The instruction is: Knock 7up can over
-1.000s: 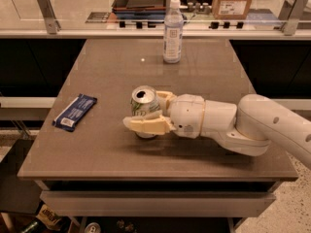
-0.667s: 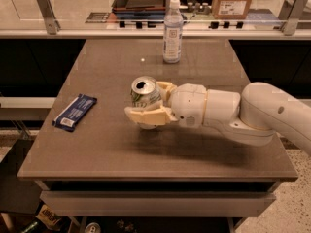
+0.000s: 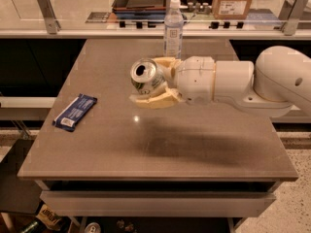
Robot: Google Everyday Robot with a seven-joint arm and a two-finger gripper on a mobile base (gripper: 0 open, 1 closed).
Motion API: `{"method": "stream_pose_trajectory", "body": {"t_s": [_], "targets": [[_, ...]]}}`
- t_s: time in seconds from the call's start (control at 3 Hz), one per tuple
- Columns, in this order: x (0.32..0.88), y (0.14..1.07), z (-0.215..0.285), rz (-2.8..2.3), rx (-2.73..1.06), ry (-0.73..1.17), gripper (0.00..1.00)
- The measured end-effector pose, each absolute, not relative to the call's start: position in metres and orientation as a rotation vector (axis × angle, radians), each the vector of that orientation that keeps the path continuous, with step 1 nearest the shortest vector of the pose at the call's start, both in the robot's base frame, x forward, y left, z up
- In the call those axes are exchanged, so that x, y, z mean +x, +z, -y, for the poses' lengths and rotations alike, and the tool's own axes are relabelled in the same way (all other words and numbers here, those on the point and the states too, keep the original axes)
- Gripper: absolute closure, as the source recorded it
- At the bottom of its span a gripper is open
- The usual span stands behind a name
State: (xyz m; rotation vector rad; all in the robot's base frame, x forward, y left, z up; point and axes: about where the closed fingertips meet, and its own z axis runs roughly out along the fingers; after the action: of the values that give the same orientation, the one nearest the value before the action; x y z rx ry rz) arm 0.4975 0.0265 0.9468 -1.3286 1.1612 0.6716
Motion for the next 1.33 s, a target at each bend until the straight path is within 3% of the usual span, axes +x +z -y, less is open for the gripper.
{"method": "stream_pose_trajectory", "body": {"t_s": [0.67, 1.33], "targets": [[0.4963, 0.9566, -0.0229, -0.986, -1.504, 0.387, 1.0], [0.4965, 0.9599, -0.0217, -0.927, -1.552, 0.297, 1.0]]}}
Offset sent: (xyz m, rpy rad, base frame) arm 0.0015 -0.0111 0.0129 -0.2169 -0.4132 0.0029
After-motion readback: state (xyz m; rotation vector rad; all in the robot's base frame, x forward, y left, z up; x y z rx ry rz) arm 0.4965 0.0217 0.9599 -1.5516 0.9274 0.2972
